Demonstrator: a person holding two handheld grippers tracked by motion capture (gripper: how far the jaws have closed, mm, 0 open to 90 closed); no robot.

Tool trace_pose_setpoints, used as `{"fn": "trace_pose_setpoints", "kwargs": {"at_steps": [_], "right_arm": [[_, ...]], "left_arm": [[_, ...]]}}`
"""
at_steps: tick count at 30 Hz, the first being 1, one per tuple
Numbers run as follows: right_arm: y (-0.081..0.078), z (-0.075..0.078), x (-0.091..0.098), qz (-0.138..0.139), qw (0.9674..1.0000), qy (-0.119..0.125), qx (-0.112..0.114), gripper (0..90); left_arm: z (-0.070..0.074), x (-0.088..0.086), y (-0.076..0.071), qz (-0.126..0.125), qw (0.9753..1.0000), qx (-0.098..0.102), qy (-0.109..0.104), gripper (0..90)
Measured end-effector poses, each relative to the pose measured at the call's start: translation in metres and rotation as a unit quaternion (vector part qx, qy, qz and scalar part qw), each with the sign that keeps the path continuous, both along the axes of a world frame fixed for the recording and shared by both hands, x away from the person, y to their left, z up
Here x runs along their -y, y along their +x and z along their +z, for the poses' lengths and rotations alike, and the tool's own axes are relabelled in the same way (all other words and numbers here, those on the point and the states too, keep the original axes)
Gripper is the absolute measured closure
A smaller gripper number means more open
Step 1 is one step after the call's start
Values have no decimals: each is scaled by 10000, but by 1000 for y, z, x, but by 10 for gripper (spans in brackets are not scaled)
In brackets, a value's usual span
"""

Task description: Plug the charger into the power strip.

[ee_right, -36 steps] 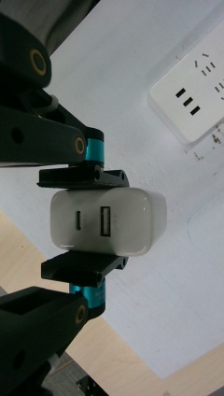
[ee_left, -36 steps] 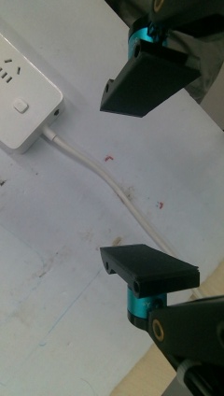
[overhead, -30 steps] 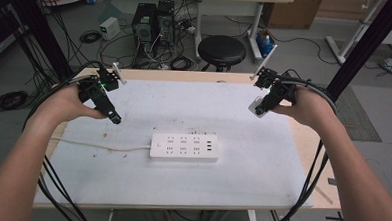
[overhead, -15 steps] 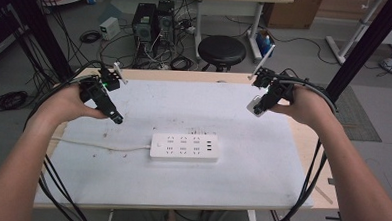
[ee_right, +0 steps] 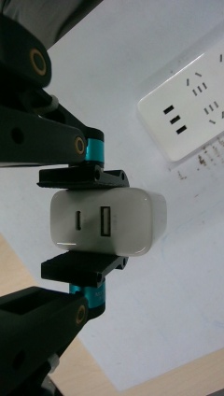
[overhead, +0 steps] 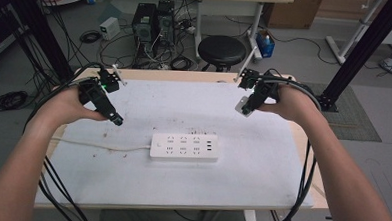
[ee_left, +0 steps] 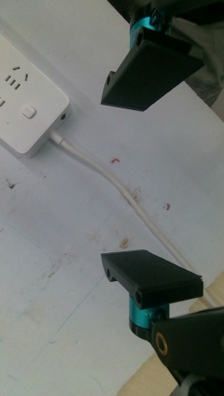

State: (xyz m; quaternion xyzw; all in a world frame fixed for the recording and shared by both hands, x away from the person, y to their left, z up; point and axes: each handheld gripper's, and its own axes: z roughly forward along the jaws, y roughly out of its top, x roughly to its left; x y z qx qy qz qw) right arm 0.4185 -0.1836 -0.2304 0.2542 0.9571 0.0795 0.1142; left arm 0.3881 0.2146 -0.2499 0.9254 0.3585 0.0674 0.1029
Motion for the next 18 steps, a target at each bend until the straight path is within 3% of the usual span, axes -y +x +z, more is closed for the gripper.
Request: {"fn": "trace_pose_setpoints", "kwargs": {"at_steps": [8,11,18], "right_arm": [[7,-11,-27,585,9982,-104,-30,621],[8,-18,-39,918,9957,-138,-15,621],[5,-37,-65,1281,9914,-220,-169,621]], "left_arm": [[-4,-2,-4,27,10000,34,-27,186],[-5,-2,-6,37,10000,24,-33,186],[-7,-1,-11,-37,10000,23,-24,186]]}}
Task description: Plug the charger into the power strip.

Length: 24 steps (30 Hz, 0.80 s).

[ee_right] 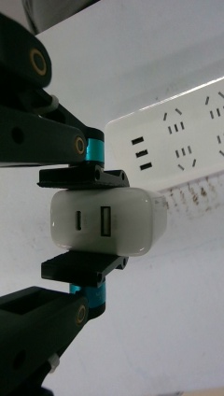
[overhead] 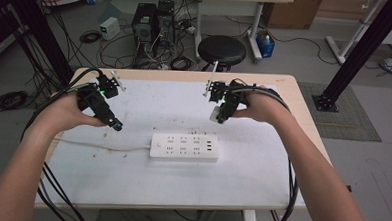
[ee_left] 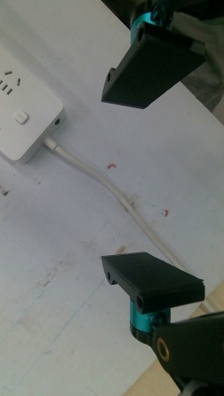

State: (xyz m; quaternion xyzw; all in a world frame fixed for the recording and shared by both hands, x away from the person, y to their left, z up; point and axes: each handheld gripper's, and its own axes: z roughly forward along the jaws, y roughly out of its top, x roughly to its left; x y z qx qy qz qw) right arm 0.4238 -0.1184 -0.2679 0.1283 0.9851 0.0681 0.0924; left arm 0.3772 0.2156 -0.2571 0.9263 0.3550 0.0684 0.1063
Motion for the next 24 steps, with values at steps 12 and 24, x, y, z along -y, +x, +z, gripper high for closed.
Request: {"fn": "trace_pose_setpoints", "kwargs": {"at_steps": [12,24], "right_arm": [[-6,-41,-49,792,9957,-339,-329,622],[-9,-66,-70,1190,9900,-620,-440,622]], "left_arm": [[-9,-6,-7,3,10000,-19,-49,169],[-12,-8,-13,-8,10000,-19,-63,169]]}}
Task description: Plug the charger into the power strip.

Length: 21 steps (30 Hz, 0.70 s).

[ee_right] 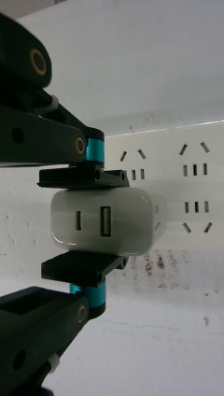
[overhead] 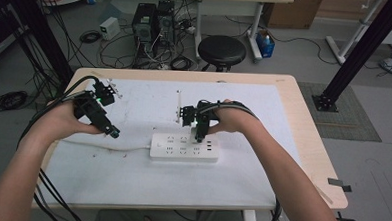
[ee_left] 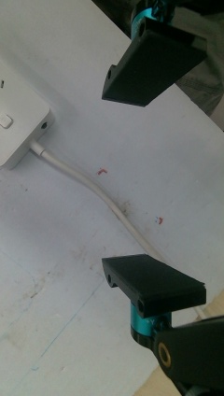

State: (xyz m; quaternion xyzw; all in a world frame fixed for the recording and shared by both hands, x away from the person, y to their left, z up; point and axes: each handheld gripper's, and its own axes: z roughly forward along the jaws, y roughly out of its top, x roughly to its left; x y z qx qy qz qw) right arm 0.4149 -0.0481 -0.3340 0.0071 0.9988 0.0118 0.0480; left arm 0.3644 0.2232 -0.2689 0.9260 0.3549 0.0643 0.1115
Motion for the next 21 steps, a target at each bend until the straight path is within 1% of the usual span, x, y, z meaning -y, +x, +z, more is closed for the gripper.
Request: {"fn": "trace_pose_setpoints", "kwargs": {"at_steps": [1,3,7,8,10,12,15,16,17,19,20,21], "right_arm": [[1,-1,-1,63,10000,-18,17,622],[0,-3,-2,53,10000,-57,-4,622],[0,-8,-5,186,9997,-169,-1,623],[0,-8,-5,180,9997,-180,-12,624],[1,-8,-6,246,9995,-212,-9,625],[0,-8,-8,228,9995,-232,-14,627],[-1,-10,-10,325,9990,-301,20,629],[-1,-13,-10,366,9987,-362,52,630],[-1,-17,-12,351,9986,-395,59,631],[1,-17,-10,355,9988,-325,17,632],[2,-17,-8,274,9992,-285,-38,632],[2,-17,-7,298,9992,-272,-20,632]], "left_arm": [[-1,0,0,20,10000,10,-16,169],[-1,0,0,2,10000,-9,3,169],[-3,1,-1,27,10000,-20,-20,169],[-3,0,0,7,10000,-28,0,169],[-4,1,0,32,10000,-25,-27,169],[-5,1,1,3,10000,-61,-11,169],[-8,2,1,12,10000,-67,-36,169],[-9,3,1,17,10000,-68,-54,169],[-9,3,0,12,10000,-66,-47,169],[-11,3,1,-15,9999,-102,-24,169],[-12,3,1,10,9999,-107,-26,169],[-13,3,2,-8,9999,-119,-23,169]]}}
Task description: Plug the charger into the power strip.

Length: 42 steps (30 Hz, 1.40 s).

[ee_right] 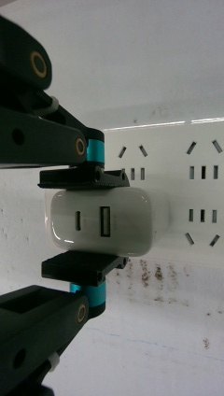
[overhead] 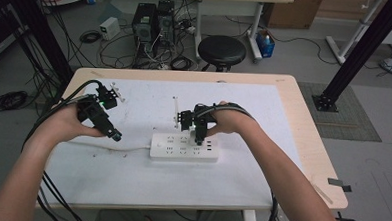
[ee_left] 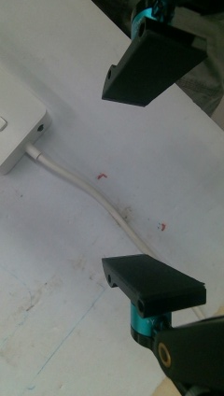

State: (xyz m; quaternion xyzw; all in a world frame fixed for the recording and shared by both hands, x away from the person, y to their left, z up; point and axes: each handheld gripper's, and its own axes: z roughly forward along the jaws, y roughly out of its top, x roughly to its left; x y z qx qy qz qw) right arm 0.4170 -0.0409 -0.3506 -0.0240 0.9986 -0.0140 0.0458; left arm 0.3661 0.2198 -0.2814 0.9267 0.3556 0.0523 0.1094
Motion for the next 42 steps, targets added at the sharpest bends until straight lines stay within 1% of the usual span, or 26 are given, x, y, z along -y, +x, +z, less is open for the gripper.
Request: {"fn": "trace_pose_setpoints", "kwargs": {"at_steps": [1,4,7,8,11,12,14,15,17,18,20,21,23,27,28,29,30,32,34,35,36,38,39,40,41,42], "right_arm": [[-2,-1,0,18,10000,12,49,632],[-6,-1,-2,42,9999,-44,141,633],[-1,-1,0,31,10000,26,35,633],[0,-1,1,-13,10000,31,-3,633],[0,-1,1,-18,10000,36,5,633],[-3,-2,-1,18,10000,7,69,632],[-4,-2,-1,111,9998,-29,138,632],[-4,-3,-1,31,9999,-11,105,633],[-2,-3,0,44,10000,51,62,632],[-2,-3,1,-43,10000,69,44,632],[-3,-4,2,-37,9999,95,69,632],[-5,-4,0,14,9999,66,129,631],[-4,-6,-2,-16,9999,52,128,631],[0,-7,4,-86,9997,238,1,631],[1,-7,6,-120,9994,318,-19,630],[2,-8,9,-94,9990,439,-34,629],[1,-9,10,-136,9988,462,-22,628],[2,-9,9,-75,9989,468,-47,625],[2,-11,8,-38,9991,431,-26,614],[3,-13,9,-80,9991,420,-39,596],[4,-15,10,-196,9989,415,-80,521],[7,-15,16,-276,9965,724,-325,408],[8,-10,21,-421,9937,969,-370,355],[8,-5,25,-508,9925,1068,-324,308],[9,4,32,-701,9897,1233,-213,288],[10,10,38,-820,9872,1349,-245,285]], "left_arm": [[0,0,1,-30,10000,-19,28,169],[0,3,4,-17,10000,-14,-16,169],[0,7,6,-50,10000,-13,-9,169],[-1,8,6,-28,10000,-7,-53,169],[-2,10,8,-83,10000,-34,-3,169],[-3,11,8,-39,10000,-19,-66,169],[-2,12,9,-80,10000,-20,-34,169],[-2,13,10,-87,9999,-28,-55,169],[-2,14,10,-138,9999,-40,-22,169],[-3,15,9,-94,9999,-19,-57,169],[-2,15,10,-163,9999,-39,-40,169],[-3,17,10,-108,9999,-2,-86,169],[-3,18,11,-125,9999,-14,-87,169],[-4,20,11,-136,9998,-4,-117,169],[-3,18,12,-174,9998,-14,-67,169],[-4,18,12,-157,9998,4,-104,169],[-4,18,12,-147,9998,8,-136,169],[-4,16,13,-146,9998,-24,-114,169],[-4,16,13,-118,9999,-6,-91,169],[-4,15,13,-133,9999,0,-101,169],[-3,15,13,-130,9998,11,-119,169],[-2,13,14,-134,9999,-2,-94,169],[-2,12,14,-117,9999,-11,-80,169],[-3,11,15,-99,9999,-26,-78,169],[-3,10,16,-99,9999,-30,-58,169],[-2,10,16,-68,10000,-19,-64,169]]}}
